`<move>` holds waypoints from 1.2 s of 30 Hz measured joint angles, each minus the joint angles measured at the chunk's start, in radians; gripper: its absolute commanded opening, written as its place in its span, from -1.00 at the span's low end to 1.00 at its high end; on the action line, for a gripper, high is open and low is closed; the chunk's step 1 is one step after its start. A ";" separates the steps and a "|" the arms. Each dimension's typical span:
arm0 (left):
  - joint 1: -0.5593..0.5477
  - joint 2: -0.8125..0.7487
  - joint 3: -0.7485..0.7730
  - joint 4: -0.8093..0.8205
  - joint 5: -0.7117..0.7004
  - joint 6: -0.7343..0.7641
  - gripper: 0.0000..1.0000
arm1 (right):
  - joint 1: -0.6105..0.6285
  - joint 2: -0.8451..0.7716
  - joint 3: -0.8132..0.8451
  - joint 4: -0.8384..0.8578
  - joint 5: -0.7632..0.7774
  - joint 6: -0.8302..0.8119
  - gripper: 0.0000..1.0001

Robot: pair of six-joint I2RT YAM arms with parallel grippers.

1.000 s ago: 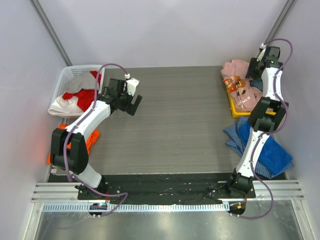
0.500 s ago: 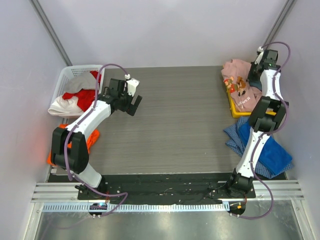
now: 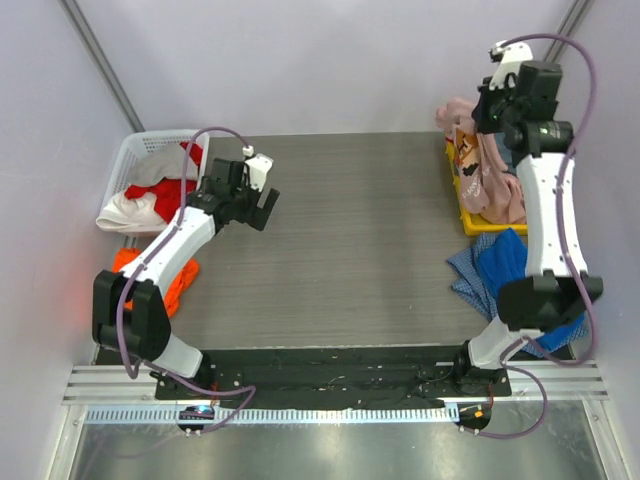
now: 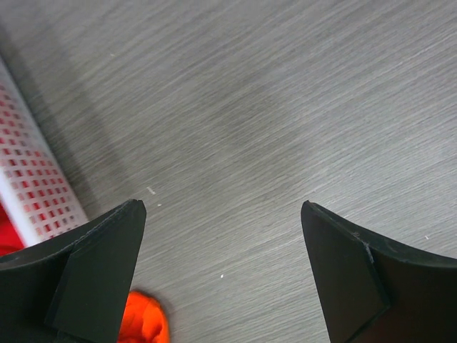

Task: Fold and stack the t-shirts
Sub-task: Grab crumpled tshirt from bin with the right arm, then move the tshirt to the center of the board

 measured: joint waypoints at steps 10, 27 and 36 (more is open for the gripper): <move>0.000 -0.156 -0.019 -0.003 -0.095 0.000 0.93 | 0.060 -0.262 -0.033 -0.082 -0.138 -0.026 -0.98; 0.000 -0.216 -0.020 0.065 -0.224 -0.052 0.96 | 0.473 -0.106 0.014 -0.160 -0.366 -0.064 -0.98; 0.000 -0.216 -0.026 0.095 -0.318 -0.051 0.98 | 0.700 0.075 0.060 -0.169 -0.396 -0.099 -0.98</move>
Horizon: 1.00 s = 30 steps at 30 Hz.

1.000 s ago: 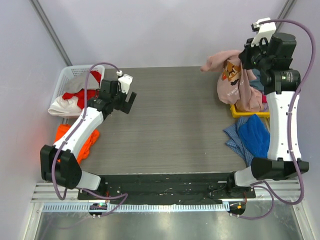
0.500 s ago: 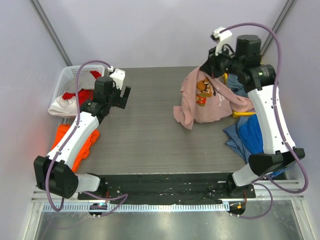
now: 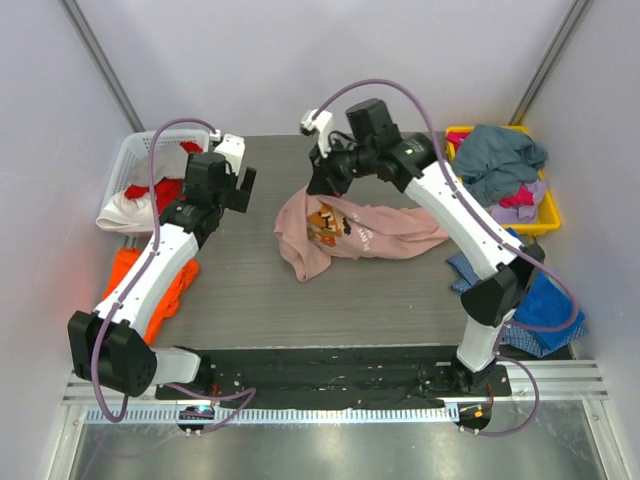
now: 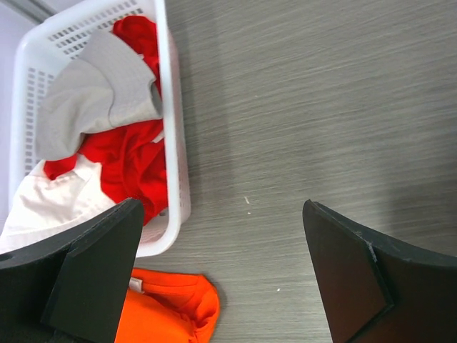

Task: Fold and stack the t-shirts
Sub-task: Move the tshirt to the center of the board

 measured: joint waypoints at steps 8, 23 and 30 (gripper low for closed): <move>0.000 0.000 -0.014 0.023 -0.078 0.003 0.99 | 0.119 0.080 -0.032 0.006 0.015 -0.027 -0.07; 0.000 0.119 0.044 0.016 -0.014 -0.002 0.98 | 0.084 -0.175 -0.473 0.163 0.523 -0.023 0.59; -0.001 0.235 0.148 -0.061 0.159 0.003 0.93 | -0.136 -0.114 -0.472 0.244 0.658 -0.015 0.54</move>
